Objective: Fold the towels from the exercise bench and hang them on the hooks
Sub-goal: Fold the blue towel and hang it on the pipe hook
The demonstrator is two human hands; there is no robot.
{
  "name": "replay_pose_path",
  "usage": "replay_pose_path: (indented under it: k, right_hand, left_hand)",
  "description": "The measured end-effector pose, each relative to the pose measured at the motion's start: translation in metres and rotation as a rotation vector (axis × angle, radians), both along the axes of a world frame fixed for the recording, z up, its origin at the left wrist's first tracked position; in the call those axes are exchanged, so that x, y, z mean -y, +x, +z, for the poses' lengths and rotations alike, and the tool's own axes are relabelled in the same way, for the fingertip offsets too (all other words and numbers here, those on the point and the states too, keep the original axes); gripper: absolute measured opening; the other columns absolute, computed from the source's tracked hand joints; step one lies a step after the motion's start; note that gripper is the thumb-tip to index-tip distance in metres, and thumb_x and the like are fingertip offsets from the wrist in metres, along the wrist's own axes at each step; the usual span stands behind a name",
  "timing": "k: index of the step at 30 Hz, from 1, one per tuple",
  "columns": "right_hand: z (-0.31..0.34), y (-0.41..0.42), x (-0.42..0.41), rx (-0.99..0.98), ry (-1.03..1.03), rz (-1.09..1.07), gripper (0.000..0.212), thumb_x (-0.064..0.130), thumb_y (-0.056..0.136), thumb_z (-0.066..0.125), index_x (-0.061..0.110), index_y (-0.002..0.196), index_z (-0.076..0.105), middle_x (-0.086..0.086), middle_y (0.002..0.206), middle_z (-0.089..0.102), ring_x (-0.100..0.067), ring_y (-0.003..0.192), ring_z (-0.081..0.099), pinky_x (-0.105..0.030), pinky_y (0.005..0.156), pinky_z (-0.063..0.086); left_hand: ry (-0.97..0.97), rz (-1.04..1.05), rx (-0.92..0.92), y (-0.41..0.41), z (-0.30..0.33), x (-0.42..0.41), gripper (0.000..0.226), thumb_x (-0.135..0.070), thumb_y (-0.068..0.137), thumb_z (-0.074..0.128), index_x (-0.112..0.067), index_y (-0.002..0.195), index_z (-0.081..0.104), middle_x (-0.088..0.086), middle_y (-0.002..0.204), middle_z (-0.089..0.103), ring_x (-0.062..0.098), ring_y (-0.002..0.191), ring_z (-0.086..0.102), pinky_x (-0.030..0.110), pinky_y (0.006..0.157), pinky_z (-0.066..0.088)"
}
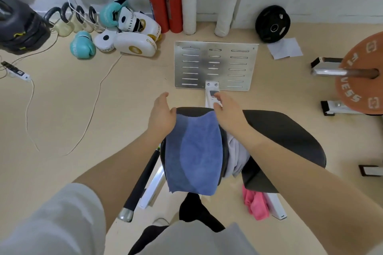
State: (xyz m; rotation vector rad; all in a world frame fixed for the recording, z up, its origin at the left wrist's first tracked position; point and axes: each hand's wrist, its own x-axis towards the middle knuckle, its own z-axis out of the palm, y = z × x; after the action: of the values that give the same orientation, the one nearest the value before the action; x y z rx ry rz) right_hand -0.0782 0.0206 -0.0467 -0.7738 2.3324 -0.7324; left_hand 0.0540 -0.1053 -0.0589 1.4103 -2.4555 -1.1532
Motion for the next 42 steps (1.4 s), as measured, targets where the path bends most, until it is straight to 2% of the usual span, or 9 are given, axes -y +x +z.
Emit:
replay_pose_path:
  k: [6, 12, 15, 17, 20, 25, 30, 34, 42]
  right_hand:
    - [-0.028, 0.041, -0.025, -0.106, 0.428, 0.697, 0.064, 0.049, 0.097, 0.026, 0.019, 0.150, 0.004, 0.002, 0.159, -0.002, -0.018, 0.147, -0.004, -0.050, 0.116, -0.005]
    - [-0.026, 0.013, -0.063, 0.007, 0.531, 0.397, 0.057, 0.048, 0.097, 0.025, 0.011, 0.139, 0.034, -0.009, 0.153, 0.027, -0.028, 0.138, 0.028, -0.052, 0.112, 0.022]
    - [-0.020, 0.025, -0.079, -0.095, 0.355, 0.222, 0.036, 0.038, 0.097, 0.036, 0.010, 0.108, 0.054, -0.012, 0.115, 0.057, -0.028, 0.100, 0.056, -0.040, 0.080, 0.048]
    - [-0.016, 0.044, -0.086, -0.160, 0.263, 0.050, 0.030, 0.033, 0.096, 0.040, 0.013, 0.075, 0.048, -0.005, 0.077, 0.053, -0.023, 0.071, 0.053, -0.029, 0.054, 0.037]
    - [-0.021, 0.076, -0.091, -0.035, 0.232, -0.083, 0.043, 0.033, 0.097, 0.039, 0.017, 0.058, 0.032, 0.000, 0.057, 0.039, -0.014, 0.053, 0.039, -0.027, 0.046, 0.024]
    - [-0.039, 0.128, -0.102, 0.172, 0.011, -0.329, 0.021, 0.028, 0.095, 0.047, 0.007, 0.091, 0.043, -0.004, 0.080, 0.050, -0.021, 0.070, 0.048, -0.031, 0.054, 0.035]
    - [-0.066, 0.159, -0.099, 0.332, -0.023, -0.430, 0.030, 0.031, 0.088, 0.057, 0.009, 0.106, 0.048, -0.003, 0.098, 0.057, -0.024, 0.089, 0.057, -0.039, 0.076, 0.049]
    - [-0.081, 0.174, -0.108, 0.673, -0.196, -0.546, 0.028, 0.030, 0.081, 0.066, 0.016, 0.105, 0.063, -0.003, 0.105, 0.070, -0.023, 0.099, 0.065, -0.047, 0.094, 0.050]
    - [-0.061, 0.178, -0.144, 0.914, -0.457, -0.444, 0.024, 0.015, 0.095, 0.049, 0.008, 0.117, 0.057, 0.001, 0.106, 0.072, -0.013, 0.096, 0.069, -0.021, 0.074, 0.055]
  left_hand:
    - [0.009, -0.623, 0.263, 0.012, -0.033, -0.025, 0.044, -0.021, 0.100, 0.034, 0.000, 0.138, 0.036, 0.017, 0.151, 0.028, 0.024, 0.141, 0.024, 0.029, 0.113, 0.013]
    - [0.120, -0.252, 0.283, 0.038, -0.033, -0.016, 0.040, -0.027, 0.099, 0.031, 0.002, 0.123, 0.043, 0.022, 0.132, 0.047, 0.035, 0.118, 0.046, 0.038, 0.097, 0.035]
    - [0.043, -0.112, 0.165, 0.053, -0.022, -0.024, 0.035, -0.021, 0.097, 0.038, 0.001, 0.122, 0.049, 0.021, 0.127, 0.050, 0.033, 0.117, 0.047, 0.035, 0.095, 0.036]
    - [0.016, -0.038, 0.050, 0.067, -0.014, -0.033, 0.028, -0.019, 0.094, 0.041, -0.002, 0.108, 0.058, 0.019, 0.114, 0.058, 0.028, 0.103, 0.052, 0.032, 0.086, 0.039]
    - [0.158, 0.077, -0.003, 0.097, -0.013, -0.052, 0.021, -0.015, 0.093, 0.039, -0.004, 0.083, 0.055, 0.016, 0.085, 0.058, 0.026, 0.077, 0.051, 0.030, 0.069, 0.037]
    - [0.440, 0.095, 0.009, 0.139, -0.040, -0.086, 0.029, -0.016, 0.094, 0.035, -0.025, 0.067, 0.039, 0.008, 0.089, 0.048, 0.022, 0.083, 0.047, 0.031, 0.070, 0.037]
    - [0.485, 0.165, -0.094, 0.143, -0.061, -0.102, 0.024, -0.021, 0.098, 0.034, -0.007, 0.110, 0.050, 0.004, 0.093, 0.057, 0.019, 0.081, 0.055, 0.017, 0.057, 0.038]
    - [0.563, 0.102, -0.102, 0.144, -0.078, -0.109, 0.028, -0.032, 0.096, 0.043, -0.006, 0.107, 0.048, 0.000, 0.088, 0.052, 0.008, 0.072, 0.050, 0.019, 0.055, 0.036]
    - [0.833, 0.104, -0.203, 0.148, -0.071, -0.119, 0.036, -0.041, 0.088, 0.057, -0.014, 0.113, 0.062, -0.002, 0.110, 0.067, 0.015, 0.099, 0.063, 0.022, 0.078, 0.049]
